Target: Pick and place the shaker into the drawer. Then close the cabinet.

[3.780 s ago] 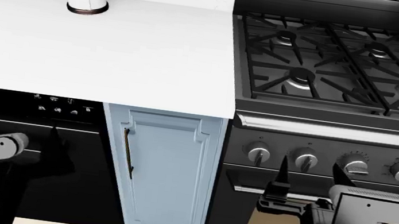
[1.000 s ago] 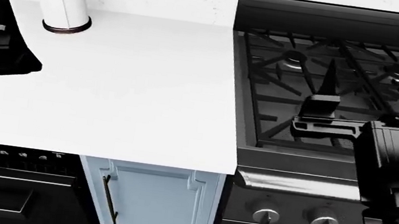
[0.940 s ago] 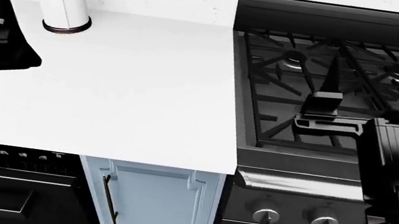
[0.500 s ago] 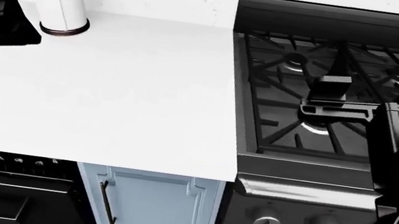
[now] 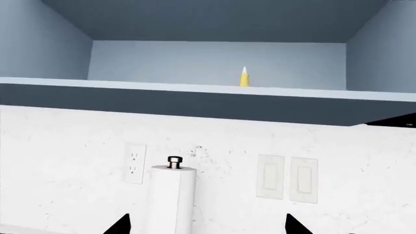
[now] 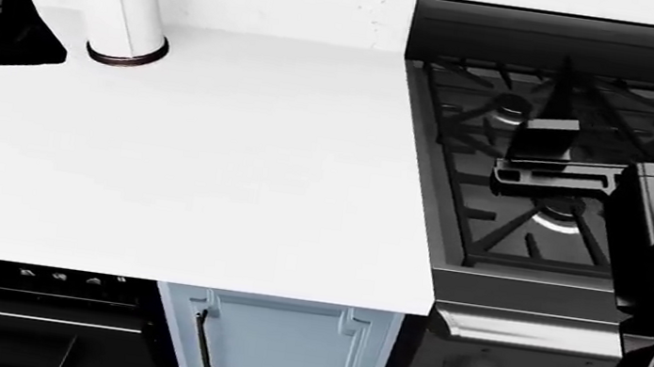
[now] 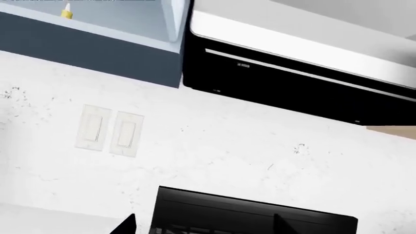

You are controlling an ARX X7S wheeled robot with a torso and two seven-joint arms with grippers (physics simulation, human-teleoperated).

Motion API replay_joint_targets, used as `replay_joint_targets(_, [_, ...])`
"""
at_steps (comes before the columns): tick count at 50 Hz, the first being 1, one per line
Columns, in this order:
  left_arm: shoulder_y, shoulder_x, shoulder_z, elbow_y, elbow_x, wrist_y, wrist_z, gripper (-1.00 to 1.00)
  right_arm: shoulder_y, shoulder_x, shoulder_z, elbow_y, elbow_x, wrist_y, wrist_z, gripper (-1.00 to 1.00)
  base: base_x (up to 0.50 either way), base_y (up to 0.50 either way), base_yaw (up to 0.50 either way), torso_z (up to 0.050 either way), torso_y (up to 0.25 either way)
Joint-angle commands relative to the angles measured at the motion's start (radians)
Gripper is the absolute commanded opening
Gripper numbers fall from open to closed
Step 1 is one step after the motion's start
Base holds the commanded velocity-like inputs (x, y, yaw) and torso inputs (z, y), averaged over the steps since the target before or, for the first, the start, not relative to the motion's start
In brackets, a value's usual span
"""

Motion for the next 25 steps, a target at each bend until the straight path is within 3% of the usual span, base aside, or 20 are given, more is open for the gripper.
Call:
replay_joint_targets(1, [-0.014, -0.002, 0.004, 0.001, -0.010, -0.003, -0.005, 1.00, 0.002, 0.003, -0.003, -0.001, 0.000, 0.001, -0.001, 1.00, 0.00, 0.25, 0.00, 0.000, 0.000])
replay_joint_targets(16, [-0.003, -0.004, 0.005, 0.000, -0.005, 0.001, 0.000, 1.00, -0.006, 0.002, -0.006, -0.002, -0.008, -0.007, -0.003, 1.00, 0.00, 0.24, 0.00, 0.000, 0.000])
replay_joint_targets(25, [0.000, -0.005, 0.005, -0.001, -0.004, 0.003, 0.002, 1.00, -0.018, 0.002, -0.007, 0.000, -0.019, -0.019, -0.012, 1.00, 0.05, 0.00, 0.00, 0.000, 0.000])
